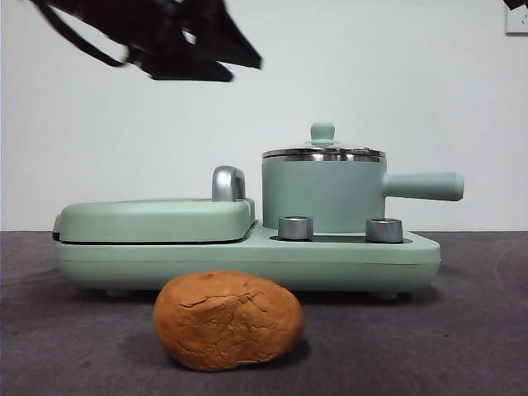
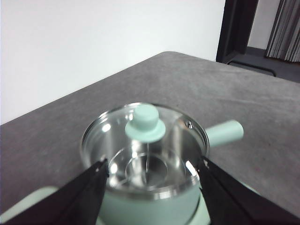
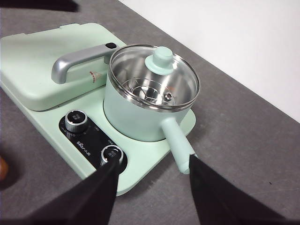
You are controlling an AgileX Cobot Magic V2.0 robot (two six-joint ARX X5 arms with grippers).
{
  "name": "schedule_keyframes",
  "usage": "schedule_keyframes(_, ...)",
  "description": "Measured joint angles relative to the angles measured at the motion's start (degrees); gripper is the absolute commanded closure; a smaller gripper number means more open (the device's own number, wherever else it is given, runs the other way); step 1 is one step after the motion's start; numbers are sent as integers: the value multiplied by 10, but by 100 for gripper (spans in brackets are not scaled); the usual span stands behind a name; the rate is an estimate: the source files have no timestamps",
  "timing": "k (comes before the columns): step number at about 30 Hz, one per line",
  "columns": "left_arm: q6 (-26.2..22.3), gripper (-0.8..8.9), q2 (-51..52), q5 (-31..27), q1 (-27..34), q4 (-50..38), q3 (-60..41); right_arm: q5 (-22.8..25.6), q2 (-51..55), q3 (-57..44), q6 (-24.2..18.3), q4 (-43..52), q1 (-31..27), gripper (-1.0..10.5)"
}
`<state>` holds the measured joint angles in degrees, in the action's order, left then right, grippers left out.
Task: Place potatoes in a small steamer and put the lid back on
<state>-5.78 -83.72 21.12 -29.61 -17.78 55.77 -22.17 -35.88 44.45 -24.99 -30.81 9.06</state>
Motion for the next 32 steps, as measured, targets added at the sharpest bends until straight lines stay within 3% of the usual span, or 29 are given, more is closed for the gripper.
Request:
schedule_keyframes(17,7,504,-252,-2,-40,-7,232,1,0,0,10,0,6,711)
schedule_keyframes(27,7,510,-287,-16,-40,-7,248,1,0,0,13,0,23,711)
schedule_keyframes(29,7,553,-287,-16,-40,-9,248,1,0,0,13,0,25,711)
schedule_keyframes(32,7,720,-287,-16,-40,-9,248,1,0,0,13,0,26,711)
